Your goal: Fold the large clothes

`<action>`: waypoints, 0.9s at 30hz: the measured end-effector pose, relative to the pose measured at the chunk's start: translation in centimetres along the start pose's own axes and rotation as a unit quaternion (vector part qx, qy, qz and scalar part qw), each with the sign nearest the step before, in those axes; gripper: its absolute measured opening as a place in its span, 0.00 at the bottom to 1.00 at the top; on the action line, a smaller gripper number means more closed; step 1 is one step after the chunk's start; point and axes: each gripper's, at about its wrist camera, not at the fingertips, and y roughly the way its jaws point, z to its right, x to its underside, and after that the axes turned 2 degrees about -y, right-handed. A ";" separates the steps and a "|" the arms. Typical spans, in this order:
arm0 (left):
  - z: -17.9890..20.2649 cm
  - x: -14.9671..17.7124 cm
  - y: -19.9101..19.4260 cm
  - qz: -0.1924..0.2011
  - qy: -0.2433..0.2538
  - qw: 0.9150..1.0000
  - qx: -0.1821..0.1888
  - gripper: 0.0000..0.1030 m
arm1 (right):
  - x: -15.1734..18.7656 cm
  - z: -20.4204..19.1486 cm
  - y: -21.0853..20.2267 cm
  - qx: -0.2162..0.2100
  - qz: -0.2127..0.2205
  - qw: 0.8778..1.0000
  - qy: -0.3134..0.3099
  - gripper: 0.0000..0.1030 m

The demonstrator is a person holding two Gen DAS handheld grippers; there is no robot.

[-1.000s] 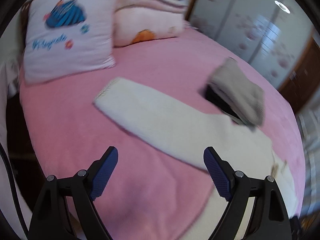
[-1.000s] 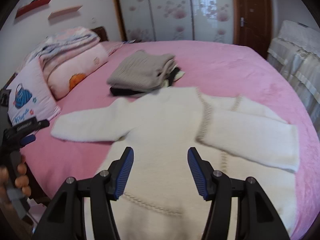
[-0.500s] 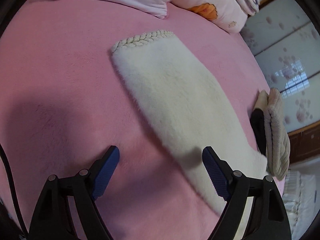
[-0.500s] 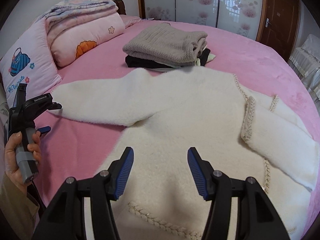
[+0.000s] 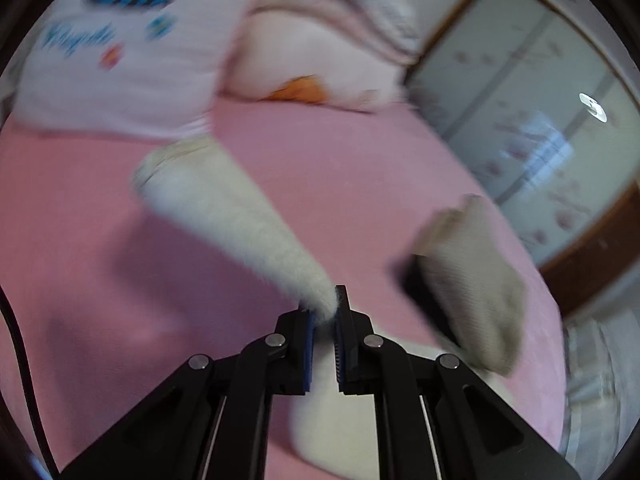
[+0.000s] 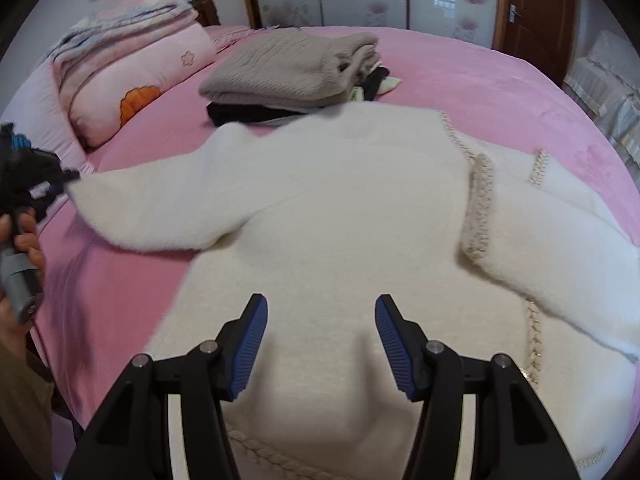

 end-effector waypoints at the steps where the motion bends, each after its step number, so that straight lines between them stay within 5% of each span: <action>1: 2.9 0.7 -0.7 0.001 0.035 0.999 0.021 0.06 | -0.1 0.6 -0.3 0.002 0.004 1.000 0.007 0.54; 4: 9.8 4.2 -1.8 -0.026 0.124 0.988 0.084 0.06 | -0.4 3.1 -1.3 0.016 0.020 0.999 0.033 0.54; 8: 16.8 11.0 -0.8 -0.092 0.220 0.961 0.141 0.06 | -0.1 7.2 -2.7 0.039 0.035 0.996 0.073 0.55; 12: 21.2 19.2 3.8 -0.177 0.307 0.929 0.108 0.08 | 1.0 11.5 -3.2 0.060 0.031 0.992 0.111 0.55; 17: 21.4 25.7 7.7 -0.257 0.345 0.901 0.051 0.30 | 2.5 15.1 -2.9 0.046 0.008 0.988 0.149 0.55; 18: 21.4 26.0 7.6 -0.253 0.352 0.900 0.048 0.31 | 2.7 15.5 -2.9 0.041 0.006 0.988 0.152 0.55; 22: 20.1 24.8 5.1 -0.248 0.328 0.907 0.087 0.67 | 2.3 15.6 -3.1 0.018 0.007 0.990 0.140 0.55; 27: 17.5 20.9 0.9 -0.188 0.308 0.928 0.090 0.74 | -0.7 14.2 -3.1 -0.027 0.023 0.993 0.111 0.55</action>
